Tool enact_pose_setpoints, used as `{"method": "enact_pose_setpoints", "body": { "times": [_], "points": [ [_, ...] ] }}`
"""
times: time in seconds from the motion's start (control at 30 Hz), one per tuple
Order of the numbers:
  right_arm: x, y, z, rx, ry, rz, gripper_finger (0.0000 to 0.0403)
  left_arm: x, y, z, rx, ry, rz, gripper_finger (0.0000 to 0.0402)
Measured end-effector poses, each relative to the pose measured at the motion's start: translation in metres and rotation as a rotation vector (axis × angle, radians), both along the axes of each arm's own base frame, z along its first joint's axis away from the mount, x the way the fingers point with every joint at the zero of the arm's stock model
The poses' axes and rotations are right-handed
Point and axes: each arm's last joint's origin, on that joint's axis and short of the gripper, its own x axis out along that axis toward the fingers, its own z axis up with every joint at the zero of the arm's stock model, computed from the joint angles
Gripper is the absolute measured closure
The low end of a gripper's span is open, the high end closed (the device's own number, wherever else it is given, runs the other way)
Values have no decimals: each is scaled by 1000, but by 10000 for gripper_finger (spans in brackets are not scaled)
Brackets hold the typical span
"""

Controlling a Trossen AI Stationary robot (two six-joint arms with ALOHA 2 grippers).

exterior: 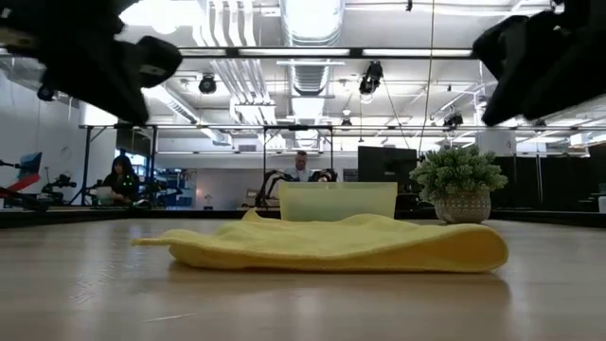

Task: Fold microfiber towels
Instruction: Fold the yellow microfiber cloth

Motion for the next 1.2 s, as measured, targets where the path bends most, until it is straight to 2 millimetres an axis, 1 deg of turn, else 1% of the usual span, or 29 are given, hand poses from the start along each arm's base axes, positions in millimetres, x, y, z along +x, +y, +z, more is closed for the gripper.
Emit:
{"method": "enact_pose_setpoints", "body": {
  "times": [0.07,0.1,0.13,0.23,0.33,0.4,0.5,0.63,0.73,0.87,0.97,1.03,1.2],
  "points": [
    [10,9,-7,-80,49,50,235,-6,-6,-10,-25,-25,-43,402],
    [14,13,-11,-113,67,72,227,-9,-6,-18,-18,-9,-53,402],
    [17,16,-14,-156,95,94,218,-10,-7,-24,-14,-1,-56,402],
    [30,27,-20,-239,140,147,191,-7,-8,-31,-19,-12,-56,394],
    [40,34,-27,-288,199,150,172,1,-14,-35,-39,-58,-94,368],
    [45,37,-29,-305,228,147,167,8,-20,-36,-63,-99,-177,343],
    [54,44,-26,-309,234,144,168,20,-30,-39,-75,-111,-264,300],
    [63,52,-19,-287,210,140,178,38,-41,-50,-51,-75,-275,248],
    [66,52,-14,-258,200,108,186,52,-49,-59,-5,-55,-312,221],
    [67,48,-10,-247,187,69,194,69,-60,-71,33,-27,-358,207],
    [66,45,-8,-248,195,55,199,79,-63,-75,-7,-12,-401,206],
    [67,46,-8,-243,188,55,200,80,-62,-76,-13,9,-389,205],
    [68,45,-7,-234,184,44,200,82,-61,-77,-3,-3,-359,205]
  ]
}}
